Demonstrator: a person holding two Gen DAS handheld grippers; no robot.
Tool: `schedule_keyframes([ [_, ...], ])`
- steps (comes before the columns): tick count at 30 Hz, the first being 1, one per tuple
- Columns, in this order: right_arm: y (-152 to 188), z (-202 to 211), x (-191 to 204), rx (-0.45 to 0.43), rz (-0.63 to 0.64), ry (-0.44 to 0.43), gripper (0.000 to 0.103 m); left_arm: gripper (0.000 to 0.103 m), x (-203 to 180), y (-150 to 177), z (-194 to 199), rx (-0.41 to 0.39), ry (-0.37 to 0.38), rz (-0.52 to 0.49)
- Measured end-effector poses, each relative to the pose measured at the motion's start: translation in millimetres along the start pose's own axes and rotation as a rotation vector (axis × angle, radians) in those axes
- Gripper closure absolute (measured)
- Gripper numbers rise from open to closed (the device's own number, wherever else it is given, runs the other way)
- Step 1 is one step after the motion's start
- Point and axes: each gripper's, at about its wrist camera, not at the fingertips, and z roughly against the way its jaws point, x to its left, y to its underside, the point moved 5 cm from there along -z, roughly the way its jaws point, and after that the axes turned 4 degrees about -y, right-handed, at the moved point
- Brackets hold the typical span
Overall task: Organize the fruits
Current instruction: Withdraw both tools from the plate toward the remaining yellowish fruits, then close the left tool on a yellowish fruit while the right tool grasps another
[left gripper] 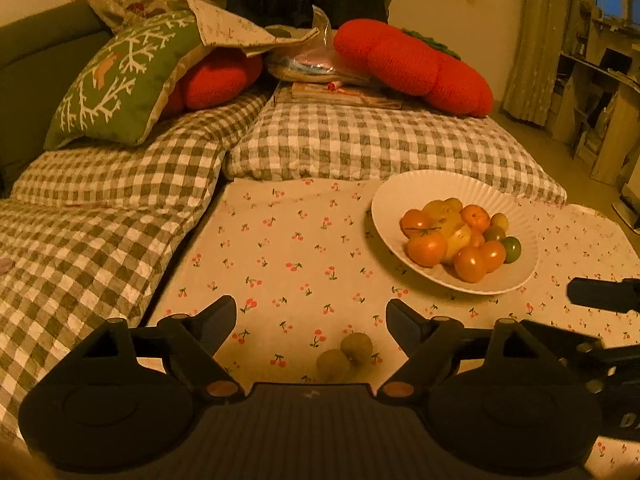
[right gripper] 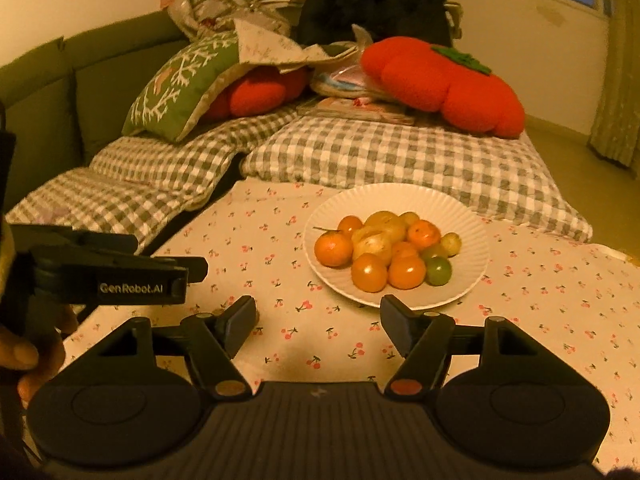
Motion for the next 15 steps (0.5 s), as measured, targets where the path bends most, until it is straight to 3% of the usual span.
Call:
schedule_keyframes([
  [9, 8.9, -35.3, 9.7, 0.016, 0.060, -0.017, 0.036, 0.024, 23.6, 8.1, -23.1, 0.105, 0.033, 0.124],
  [15, 17.4, -62.3, 18.0, 0.049, 0.101, -0.054, 0.044, 0.024, 28.0, 18.0, -41.3, 0.191, 0.071, 0.196],
])
